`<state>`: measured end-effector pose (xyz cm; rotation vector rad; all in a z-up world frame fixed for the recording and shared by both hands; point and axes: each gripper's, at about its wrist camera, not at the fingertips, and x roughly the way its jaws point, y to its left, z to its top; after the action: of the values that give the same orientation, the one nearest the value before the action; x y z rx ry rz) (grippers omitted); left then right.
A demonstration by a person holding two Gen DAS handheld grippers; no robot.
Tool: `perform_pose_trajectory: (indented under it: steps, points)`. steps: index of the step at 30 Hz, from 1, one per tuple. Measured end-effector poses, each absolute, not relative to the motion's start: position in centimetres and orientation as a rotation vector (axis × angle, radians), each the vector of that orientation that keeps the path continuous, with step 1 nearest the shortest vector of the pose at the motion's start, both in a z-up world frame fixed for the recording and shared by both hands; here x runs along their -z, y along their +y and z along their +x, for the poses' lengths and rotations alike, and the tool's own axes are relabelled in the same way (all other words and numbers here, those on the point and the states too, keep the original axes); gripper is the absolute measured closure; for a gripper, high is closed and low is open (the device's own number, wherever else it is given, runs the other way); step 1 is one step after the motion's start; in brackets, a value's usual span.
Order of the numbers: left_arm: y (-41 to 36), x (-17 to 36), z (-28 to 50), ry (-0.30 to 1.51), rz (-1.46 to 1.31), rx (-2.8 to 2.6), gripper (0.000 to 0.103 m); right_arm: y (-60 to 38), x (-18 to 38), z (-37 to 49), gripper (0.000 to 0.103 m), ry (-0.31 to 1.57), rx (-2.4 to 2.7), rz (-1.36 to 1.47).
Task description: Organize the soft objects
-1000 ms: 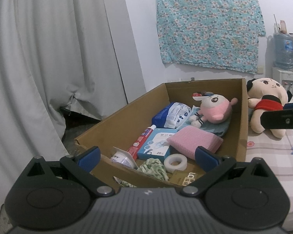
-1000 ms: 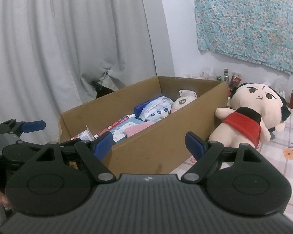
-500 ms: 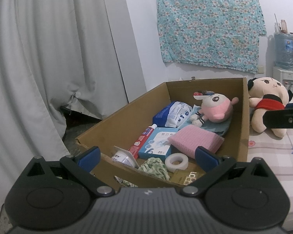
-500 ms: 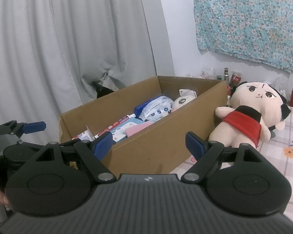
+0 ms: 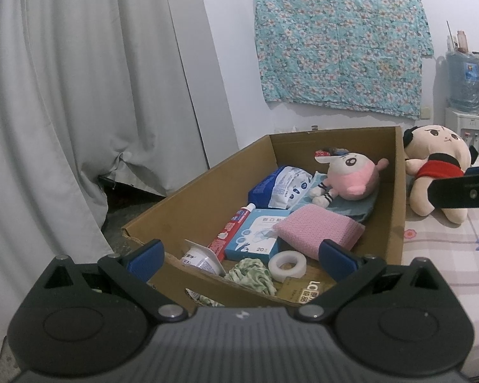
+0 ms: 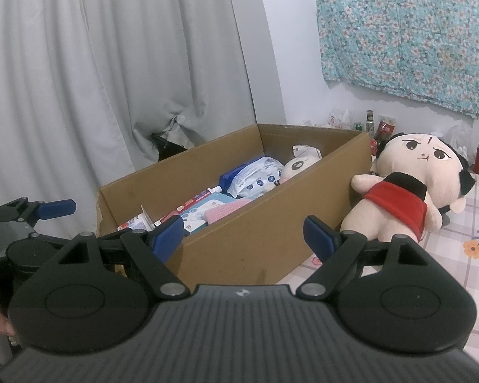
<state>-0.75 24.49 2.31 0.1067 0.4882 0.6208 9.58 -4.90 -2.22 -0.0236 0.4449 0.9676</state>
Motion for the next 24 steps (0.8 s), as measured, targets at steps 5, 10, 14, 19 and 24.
perform_pose_trajectory:
  steps: [5, 10, 14, 19, 24]
  points:
    - [24.34, -2.4, -0.62, 0.492, 0.11, -0.617, 0.0, -4.89, 2.23, 9.7, 0.02, 0.447, -0.968, -0.025]
    - [24.27, -2.46, -0.63, 0.492, 0.105, -0.616, 0.0, -4.9, 2.23, 9.71, 0.02, 0.447, -0.967, -0.025]
    - [24.35, -2.45, -0.62, 0.491, 0.109, -0.617, 0.0, -4.91, 2.2, 9.75, 0.02, 0.446, -0.966, -0.024]
    - [24.33, -2.45, -0.63, 0.492, 0.109, -0.616, 0.0, -4.96, 2.15, 9.78, 0.02, 0.446, -0.969, -0.024]
    - [24.32, -2.45, -0.65, 0.491, 0.107, -0.617, 0.0, -5.1, 2.08, 9.8, 0.02, 0.443, -0.958, -0.015]
